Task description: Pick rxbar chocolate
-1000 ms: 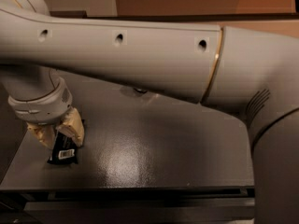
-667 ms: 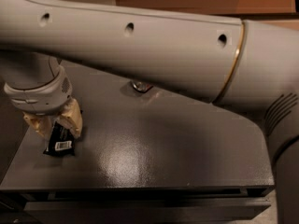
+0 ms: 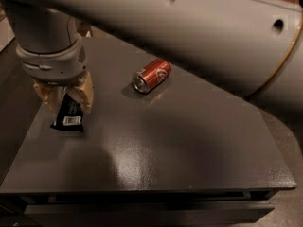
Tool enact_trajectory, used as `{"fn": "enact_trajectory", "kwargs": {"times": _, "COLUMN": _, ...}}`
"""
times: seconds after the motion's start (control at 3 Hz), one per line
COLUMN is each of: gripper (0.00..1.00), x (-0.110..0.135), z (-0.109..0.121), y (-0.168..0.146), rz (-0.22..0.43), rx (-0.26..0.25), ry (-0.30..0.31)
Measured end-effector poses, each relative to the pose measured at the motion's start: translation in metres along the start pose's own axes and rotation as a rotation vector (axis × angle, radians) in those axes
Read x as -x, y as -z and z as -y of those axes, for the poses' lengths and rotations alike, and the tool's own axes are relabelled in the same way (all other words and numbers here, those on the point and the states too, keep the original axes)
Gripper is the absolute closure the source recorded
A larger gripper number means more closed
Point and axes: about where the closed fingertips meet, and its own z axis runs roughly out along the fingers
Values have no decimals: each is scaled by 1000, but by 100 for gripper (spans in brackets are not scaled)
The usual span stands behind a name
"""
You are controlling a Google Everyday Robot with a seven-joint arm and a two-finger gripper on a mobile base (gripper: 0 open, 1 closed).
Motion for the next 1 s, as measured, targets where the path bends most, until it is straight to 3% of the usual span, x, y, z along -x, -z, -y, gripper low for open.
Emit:
{"fn": "enact_trajectory", "kwargs": {"times": 0.67, "gripper": 100, "x": -28, "z": 1, "y": 52, "rz": -97, "rx": -68, "ry": 8}}
{"fn": "enact_trajectory", "kwargs": {"times": 1.0, "gripper": 100, "x": -30, "z": 7, "y": 56, "rz": -112, "rx": -93, "ry": 10}}
